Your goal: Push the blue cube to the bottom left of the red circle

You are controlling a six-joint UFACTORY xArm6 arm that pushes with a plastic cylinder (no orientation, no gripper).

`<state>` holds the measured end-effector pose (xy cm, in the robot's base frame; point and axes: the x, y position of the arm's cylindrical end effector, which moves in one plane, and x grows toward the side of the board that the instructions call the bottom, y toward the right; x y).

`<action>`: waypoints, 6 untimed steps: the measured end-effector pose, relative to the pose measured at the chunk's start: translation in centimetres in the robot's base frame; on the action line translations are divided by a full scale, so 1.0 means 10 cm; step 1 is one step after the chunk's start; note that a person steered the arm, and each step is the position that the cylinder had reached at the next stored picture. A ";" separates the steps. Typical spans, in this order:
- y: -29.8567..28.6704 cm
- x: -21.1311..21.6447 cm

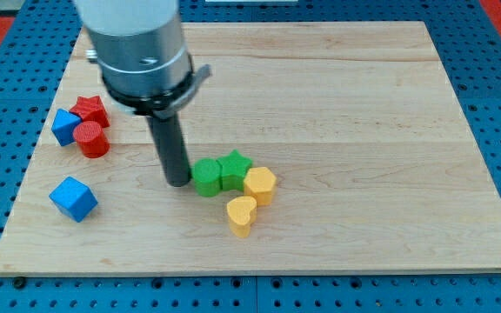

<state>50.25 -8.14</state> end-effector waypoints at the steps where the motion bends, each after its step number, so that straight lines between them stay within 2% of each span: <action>1: 0.05 0.30; 2: -0.25 0.86; 3: -0.94 0.77; 4: -1.04 0.28; 5: -1.03 0.30; 6: -1.18 0.59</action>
